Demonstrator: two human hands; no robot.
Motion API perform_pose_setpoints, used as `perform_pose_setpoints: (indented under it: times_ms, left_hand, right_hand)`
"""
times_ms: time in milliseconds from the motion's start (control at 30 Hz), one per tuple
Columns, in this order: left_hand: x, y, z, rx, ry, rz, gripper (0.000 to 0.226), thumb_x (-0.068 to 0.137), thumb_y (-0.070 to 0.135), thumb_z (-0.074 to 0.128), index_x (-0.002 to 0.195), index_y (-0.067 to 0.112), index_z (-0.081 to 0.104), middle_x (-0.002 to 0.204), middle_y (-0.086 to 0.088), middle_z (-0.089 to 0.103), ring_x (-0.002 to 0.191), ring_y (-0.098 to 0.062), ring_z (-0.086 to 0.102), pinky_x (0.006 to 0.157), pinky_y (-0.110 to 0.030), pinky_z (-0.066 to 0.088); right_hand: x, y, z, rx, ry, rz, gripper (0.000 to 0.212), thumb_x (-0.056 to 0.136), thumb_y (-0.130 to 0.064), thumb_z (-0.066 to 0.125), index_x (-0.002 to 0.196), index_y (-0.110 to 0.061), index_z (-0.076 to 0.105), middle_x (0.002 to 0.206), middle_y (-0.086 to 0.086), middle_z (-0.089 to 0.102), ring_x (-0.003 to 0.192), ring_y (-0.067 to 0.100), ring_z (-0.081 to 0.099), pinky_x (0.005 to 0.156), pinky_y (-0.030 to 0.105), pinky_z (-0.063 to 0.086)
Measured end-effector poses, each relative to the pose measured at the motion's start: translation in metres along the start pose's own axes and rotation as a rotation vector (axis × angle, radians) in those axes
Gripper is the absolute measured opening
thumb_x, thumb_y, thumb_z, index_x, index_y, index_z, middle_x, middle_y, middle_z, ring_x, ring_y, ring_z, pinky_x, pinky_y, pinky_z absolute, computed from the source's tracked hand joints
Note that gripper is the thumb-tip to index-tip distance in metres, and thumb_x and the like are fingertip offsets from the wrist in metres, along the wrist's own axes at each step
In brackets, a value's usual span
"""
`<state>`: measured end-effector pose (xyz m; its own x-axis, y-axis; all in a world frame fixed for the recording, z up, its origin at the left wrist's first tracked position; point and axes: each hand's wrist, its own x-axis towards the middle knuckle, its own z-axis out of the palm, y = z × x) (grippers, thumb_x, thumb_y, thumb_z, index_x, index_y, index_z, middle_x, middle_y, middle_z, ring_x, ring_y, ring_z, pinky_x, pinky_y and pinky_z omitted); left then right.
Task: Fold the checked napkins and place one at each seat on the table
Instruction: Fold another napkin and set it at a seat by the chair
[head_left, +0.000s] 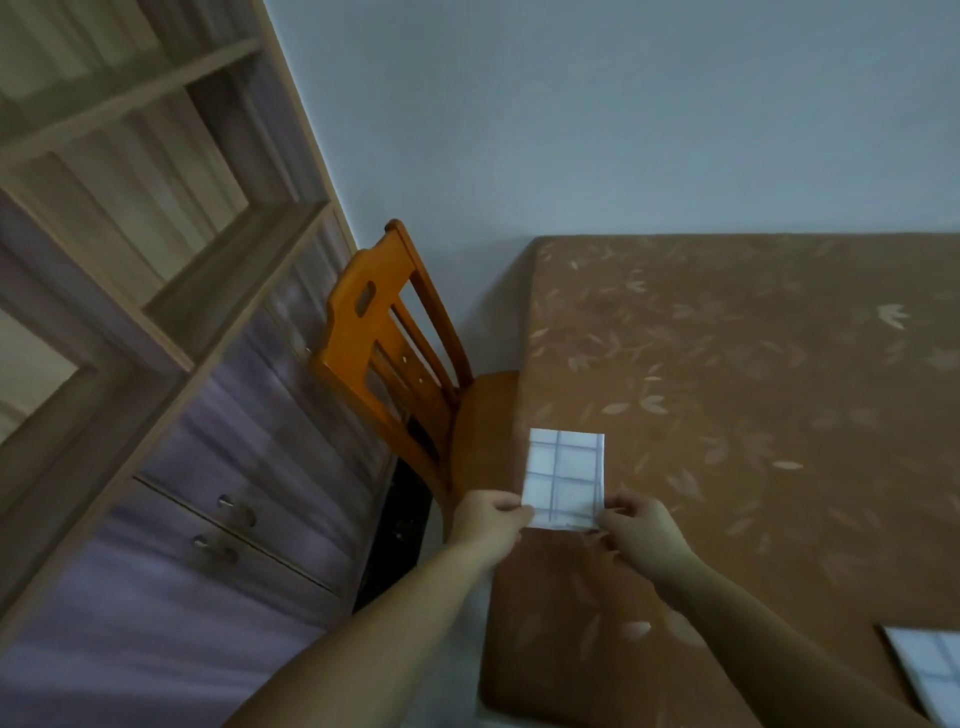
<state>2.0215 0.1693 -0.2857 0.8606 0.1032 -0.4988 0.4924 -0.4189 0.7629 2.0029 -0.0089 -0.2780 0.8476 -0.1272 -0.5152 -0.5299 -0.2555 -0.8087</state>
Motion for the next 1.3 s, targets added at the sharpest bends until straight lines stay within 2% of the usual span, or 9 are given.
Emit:
perform_pose_setpoints:
  times_ms: [100,367,467,567,800,967,1067,1167,1300]
  left_hand:
    - [0.033,0.002,0.007,0.01,-0.013,-0.008,0.03,0.089,0.02,0.065,0.119,0.015,0.065,0.102,-0.006,0.071,0.088,-0.018,0.068,0.078,-0.032,0.058]
    - [0.118,0.007,0.008,0.068,-0.005,0.182,0.015,0.087,0.016,0.07,0.092,0.029,0.064,0.088,0.005,0.067,0.079,-0.016,0.067,0.076,-0.034,0.058]
    - [0.147,0.01,0.008,0.089,0.028,0.234,0.011,0.087,0.017,0.069,0.097,0.022,0.069,0.086,0.007,0.066,0.079,-0.014,0.066,0.076,-0.028,0.057]
    - [0.172,0.014,0.011,0.104,0.044,0.286,0.014,0.087,0.016,0.069,0.101,0.017,0.072,0.089,0.007,0.067,0.083,-0.005,0.06,0.07,-0.009,0.046]
    - [0.222,0.04,0.021,0.107,0.105,0.345,0.018,0.088,0.016,0.069,0.105,0.014,0.073,0.102,0.0,0.072,0.094,-0.009,0.064,0.08,-0.016,0.047]
    - [0.236,0.045,0.026,0.152,0.115,0.378,0.022,0.089,0.021,0.068,0.111,0.018,0.072,0.104,0.005,0.072,0.094,-0.004,0.063,0.074,-0.006,0.041]
    - [0.233,0.036,0.024,0.231,0.175,0.461,0.025,0.083,0.03,0.074,0.107,0.025,0.069,0.1,0.009,0.063,0.092,-0.006,0.059,0.075,-0.016,0.046]
    - [0.234,0.027,0.02,0.376,0.213,0.507,0.052,0.074,0.045,0.078,0.12,0.027,0.063,0.118,0.007,0.058,0.112,-0.012,0.051,0.093,-0.027,0.044]
    - [0.242,0.026,0.019,0.473,0.227,0.557,0.064,0.072,0.051,0.078,0.127,0.024,0.062,0.129,0.002,0.058,0.121,-0.019,0.048,0.098,-0.031,0.037]
  right_hand:
    - [0.027,-0.003,0.002,-0.079,0.042,0.011,0.016,0.094,-0.009,0.052,0.09,-0.019,0.065,0.075,0.004,0.068,0.058,0.012,0.059,0.047,0.02,0.044]
    - [0.101,-0.022,0.023,-0.139,0.186,0.093,0.025,0.091,-0.011,0.051,0.107,-0.012,0.07,0.078,0.004,0.072,0.061,0.014,0.066,0.048,0.021,0.045]
    - [0.124,-0.032,0.032,-0.128,0.222,0.096,0.024,0.093,-0.011,0.049,0.105,-0.013,0.069,0.072,0.004,0.07,0.053,0.01,0.061,0.044,0.018,0.041]
    - [0.149,-0.04,0.033,-0.122,0.25,0.095,0.023,0.094,-0.014,0.048,0.107,-0.015,0.068,0.078,0.004,0.069,0.055,0.009,0.06,0.043,0.015,0.04]
    - [0.21,-0.055,0.021,-0.127,0.269,0.042,0.02,0.095,-0.02,0.053,0.106,-0.014,0.069,0.069,0.0,0.068,0.043,-0.001,0.058,0.048,0.018,0.04]
    - [0.231,-0.059,0.01,-0.151,0.24,0.016,0.021,0.094,-0.026,0.056,0.108,-0.014,0.067,0.069,0.004,0.07,0.041,0.006,0.057,0.04,0.018,0.041]
    - [0.227,-0.056,0.002,-0.379,0.295,-0.103,0.033,0.091,-0.043,0.059,0.115,-0.021,0.063,0.095,-0.005,0.069,0.066,0.008,0.065,0.052,0.02,0.048]
    - [0.226,-0.042,-0.004,-0.7,0.326,-0.326,0.054,0.086,-0.059,0.058,0.131,-0.03,0.049,0.119,-0.008,0.054,0.103,0.014,0.058,0.077,0.035,0.054]
    - [0.235,-0.024,-0.004,-0.941,0.199,-0.494,0.086,0.081,-0.074,0.045,0.153,-0.035,0.021,0.156,0.0,0.03,0.144,0.022,0.028,0.111,0.046,0.033]
